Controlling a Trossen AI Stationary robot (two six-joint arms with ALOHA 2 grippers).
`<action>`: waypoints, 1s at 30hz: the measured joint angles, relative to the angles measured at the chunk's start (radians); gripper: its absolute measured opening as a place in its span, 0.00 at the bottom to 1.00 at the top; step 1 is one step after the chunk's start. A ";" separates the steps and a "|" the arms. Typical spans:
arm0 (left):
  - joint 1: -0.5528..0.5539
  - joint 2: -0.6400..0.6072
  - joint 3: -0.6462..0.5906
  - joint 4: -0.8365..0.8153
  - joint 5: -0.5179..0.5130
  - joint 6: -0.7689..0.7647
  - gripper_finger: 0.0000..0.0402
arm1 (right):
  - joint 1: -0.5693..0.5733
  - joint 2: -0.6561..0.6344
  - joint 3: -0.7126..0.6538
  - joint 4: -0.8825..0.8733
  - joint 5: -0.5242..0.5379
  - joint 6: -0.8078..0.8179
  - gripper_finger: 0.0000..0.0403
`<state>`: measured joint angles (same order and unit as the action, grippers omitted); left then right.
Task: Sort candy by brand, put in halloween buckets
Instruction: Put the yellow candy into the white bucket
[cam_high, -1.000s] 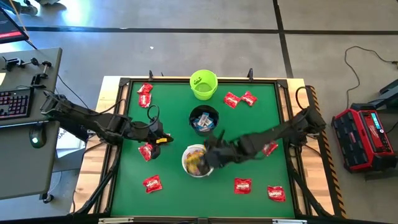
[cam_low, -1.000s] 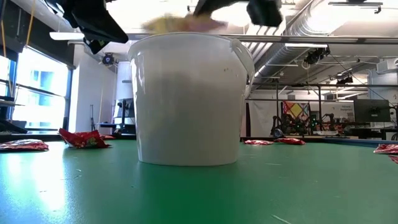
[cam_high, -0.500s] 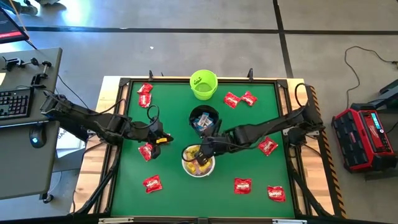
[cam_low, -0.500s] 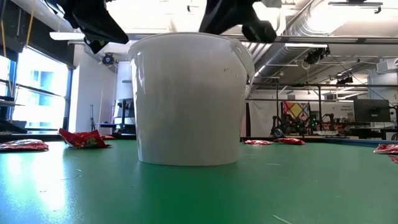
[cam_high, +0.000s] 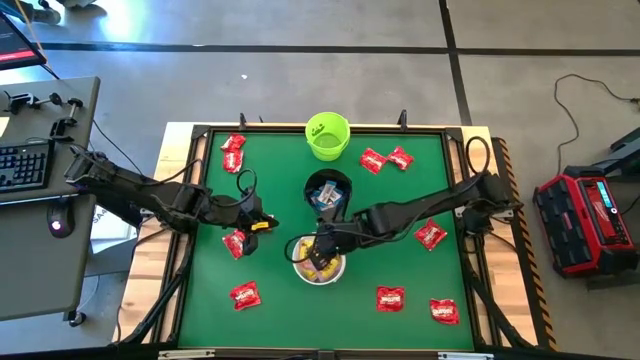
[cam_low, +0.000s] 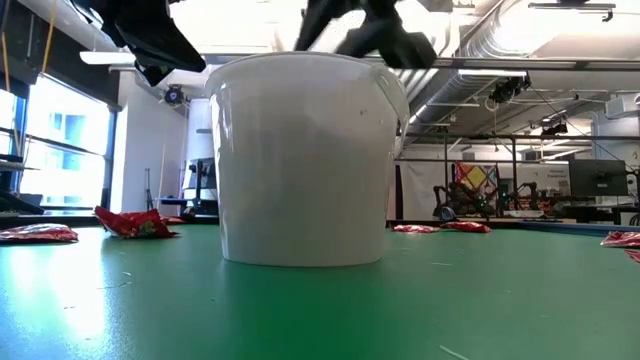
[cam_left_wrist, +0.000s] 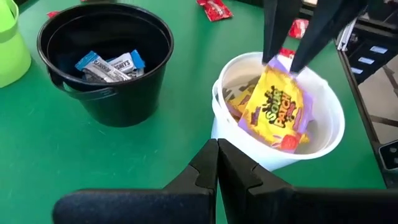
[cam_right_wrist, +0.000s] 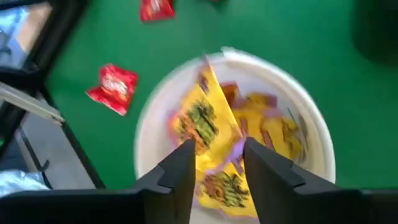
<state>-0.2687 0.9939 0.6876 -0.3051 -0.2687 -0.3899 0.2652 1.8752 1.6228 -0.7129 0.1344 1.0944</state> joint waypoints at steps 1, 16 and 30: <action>0.000 0.000 0.000 -0.006 0.000 0.000 0.00 | 0.002 -0.001 0.015 -0.019 0.025 -0.001 0.32; 0.000 0.000 0.000 -0.026 -0.004 0.008 0.00 | 0.023 0.091 0.032 0.086 0.055 -0.127 0.03; 0.000 0.000 0.000 -0.051 -0.007 0.002 0.00 | 0.017 0.154 0.031 0.059 0.069 -0.131 0.01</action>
<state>-0.2687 0.9939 0.6872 -0.3560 -0.2756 -0.3882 0.2826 2.0296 1.6539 -0.6540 0.2030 0.9636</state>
